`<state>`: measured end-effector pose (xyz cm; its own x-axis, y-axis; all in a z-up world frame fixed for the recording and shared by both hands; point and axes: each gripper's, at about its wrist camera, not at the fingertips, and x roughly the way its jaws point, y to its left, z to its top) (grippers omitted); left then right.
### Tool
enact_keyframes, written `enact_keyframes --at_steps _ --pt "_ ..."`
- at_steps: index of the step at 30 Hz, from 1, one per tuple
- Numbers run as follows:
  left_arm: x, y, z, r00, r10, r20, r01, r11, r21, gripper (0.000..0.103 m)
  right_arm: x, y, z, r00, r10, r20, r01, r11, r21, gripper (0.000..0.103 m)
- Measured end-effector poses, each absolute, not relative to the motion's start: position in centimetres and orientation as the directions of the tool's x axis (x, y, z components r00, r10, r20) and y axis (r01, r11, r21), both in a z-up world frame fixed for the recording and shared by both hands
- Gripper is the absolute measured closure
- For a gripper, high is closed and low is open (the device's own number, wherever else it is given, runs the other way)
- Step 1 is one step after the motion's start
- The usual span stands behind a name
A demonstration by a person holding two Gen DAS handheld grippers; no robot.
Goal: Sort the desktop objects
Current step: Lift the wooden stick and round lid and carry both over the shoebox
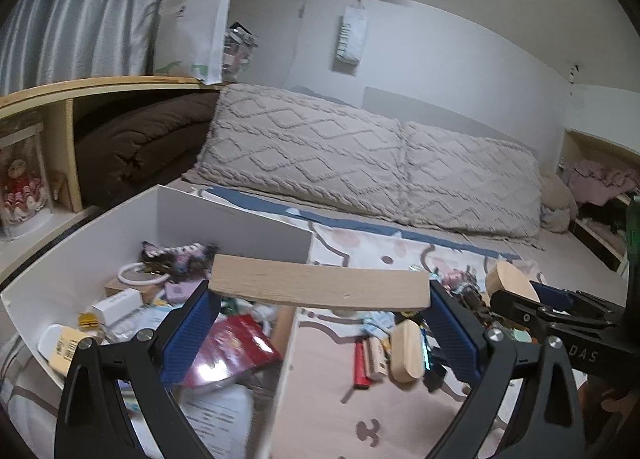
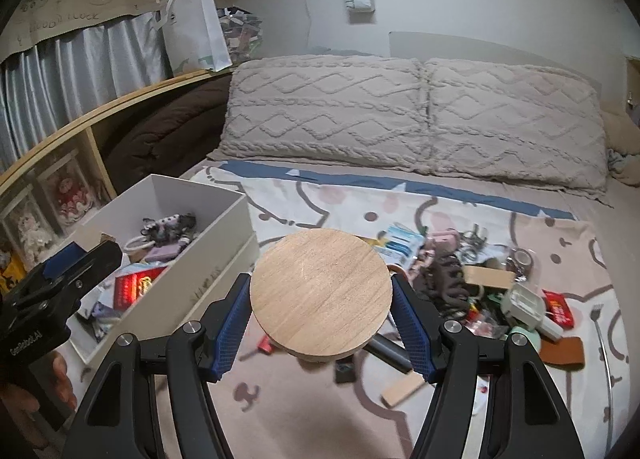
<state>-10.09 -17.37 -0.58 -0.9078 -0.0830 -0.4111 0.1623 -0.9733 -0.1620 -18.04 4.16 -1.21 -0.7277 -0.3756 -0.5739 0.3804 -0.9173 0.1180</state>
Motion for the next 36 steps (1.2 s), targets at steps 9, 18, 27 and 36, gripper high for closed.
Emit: enact_keyframes --at_steps 9,18,27,36 --pt "-10.3 -22.4 0.7 -0.897 -0.172 -0.407 0.262 -0.948 -0.179 0.003 -18.7 -0.2 0.4 -0.715 -0.397 -0.576 0.431 -0.899 0.085 0.034" --pt "-10.3 -26.2 1.7 -0.879 -0.262 -0.398 0.340 -0.930 -0.141 0.003 -20.3 -3.8 0.9 -0.679 -0.444 -0.585 0.468 -0.875 0.122 0.034" --pt "-11.2 -29.0 1.5 -0.862 -0.269 -0.431 0.372 -0.912 -0.175 0.003 -21.9 -7.0 0.6 -0.649 -0.467 -0.600 0.484 -0.862 0.148 0.034" --pt "-12.2 -29.5 0.8 -0.848 -0.255 -0.465 0.370 -0.912 -0.174 0.003 -22.5 -10.2 0.2 -0.623 -0.476 -0.621 0.513 -0.848 0.134 0.034"
